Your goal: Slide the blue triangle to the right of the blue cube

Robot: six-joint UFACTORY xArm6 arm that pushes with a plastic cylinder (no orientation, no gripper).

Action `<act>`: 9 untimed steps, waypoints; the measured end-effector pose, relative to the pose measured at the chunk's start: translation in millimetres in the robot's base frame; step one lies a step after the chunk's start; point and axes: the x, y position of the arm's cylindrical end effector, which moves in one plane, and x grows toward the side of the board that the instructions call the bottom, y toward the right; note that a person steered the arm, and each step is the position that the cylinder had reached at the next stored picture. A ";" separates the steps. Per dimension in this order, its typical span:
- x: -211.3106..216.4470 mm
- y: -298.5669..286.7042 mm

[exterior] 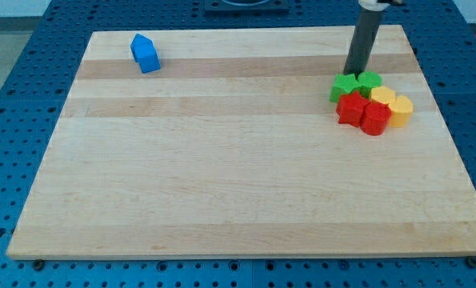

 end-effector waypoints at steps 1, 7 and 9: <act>-21.4 -7.0; -125.4 -329.6; -125.5 -412.0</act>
